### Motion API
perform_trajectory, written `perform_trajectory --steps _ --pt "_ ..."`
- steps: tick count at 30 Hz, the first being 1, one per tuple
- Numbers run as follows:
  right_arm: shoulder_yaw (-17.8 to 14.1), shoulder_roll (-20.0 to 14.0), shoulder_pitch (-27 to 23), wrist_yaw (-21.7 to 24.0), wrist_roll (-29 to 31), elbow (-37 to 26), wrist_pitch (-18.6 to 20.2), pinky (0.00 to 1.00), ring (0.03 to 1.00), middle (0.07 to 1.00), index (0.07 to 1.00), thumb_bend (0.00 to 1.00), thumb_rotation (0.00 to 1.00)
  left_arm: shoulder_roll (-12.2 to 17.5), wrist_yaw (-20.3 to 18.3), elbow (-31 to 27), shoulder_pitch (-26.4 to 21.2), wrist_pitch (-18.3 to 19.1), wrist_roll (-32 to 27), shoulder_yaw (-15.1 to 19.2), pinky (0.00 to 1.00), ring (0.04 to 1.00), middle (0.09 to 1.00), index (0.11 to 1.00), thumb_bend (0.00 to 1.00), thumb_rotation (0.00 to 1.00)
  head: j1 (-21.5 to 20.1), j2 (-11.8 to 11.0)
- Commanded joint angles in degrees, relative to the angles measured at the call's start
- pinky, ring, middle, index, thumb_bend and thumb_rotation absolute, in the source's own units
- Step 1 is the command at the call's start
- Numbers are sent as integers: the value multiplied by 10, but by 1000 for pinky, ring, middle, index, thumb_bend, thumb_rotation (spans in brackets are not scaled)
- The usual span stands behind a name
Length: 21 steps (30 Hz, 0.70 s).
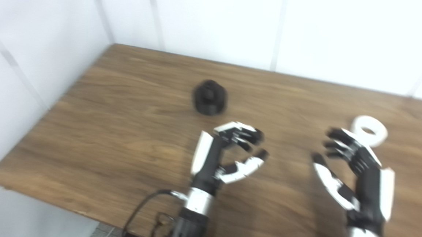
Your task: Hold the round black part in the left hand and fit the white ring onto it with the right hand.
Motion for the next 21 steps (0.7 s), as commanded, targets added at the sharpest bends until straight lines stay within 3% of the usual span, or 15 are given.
perform_trajectory --steps 1,8,10,13,15,18,21 --pt "-3 -24 30 7 5 -5 -35 545 631 689 684 484 158 -12 10 -4 -1 -21 7 -5 494 579 635 497 498 80 0 1" --pt "-15 -18 31 8 -2 2 -43 539 622 676 676 530 222 -7 11 -13 -1 -17 9 -4 507 593 648 497 497 79 4 1" --pt "-17 -18 31 10 3 4 -46 538 622 676 675 536 221 2 3 -24 -6 0 14 1 536 626 681 497 498 79 6 0" --pt "-18 -19 32 13 7 6 -49 536 620 677 676 536 212 29 -30 -59 -18 58 38 8 586 688 757 708 554 255 11 -1" --pt "-19 -19 32 14 6 9 -52 536 622 679 677 533 203 48 -49 -80 -28 91 63 16 605 733 807 775 601 316 11 0" --pt "-20 -19 31 14 4 14 -58 541 625 681 679 532 201 71 -68 -100 -42 118 72 27 626 765 835 801 643 323 11 -1" --pt "-22 -20 30 15 6 17 -60 541 625 680 680 531 199 95 -80 -110 -61 132 70 40 669 799 845 791 654 253 12 -2"
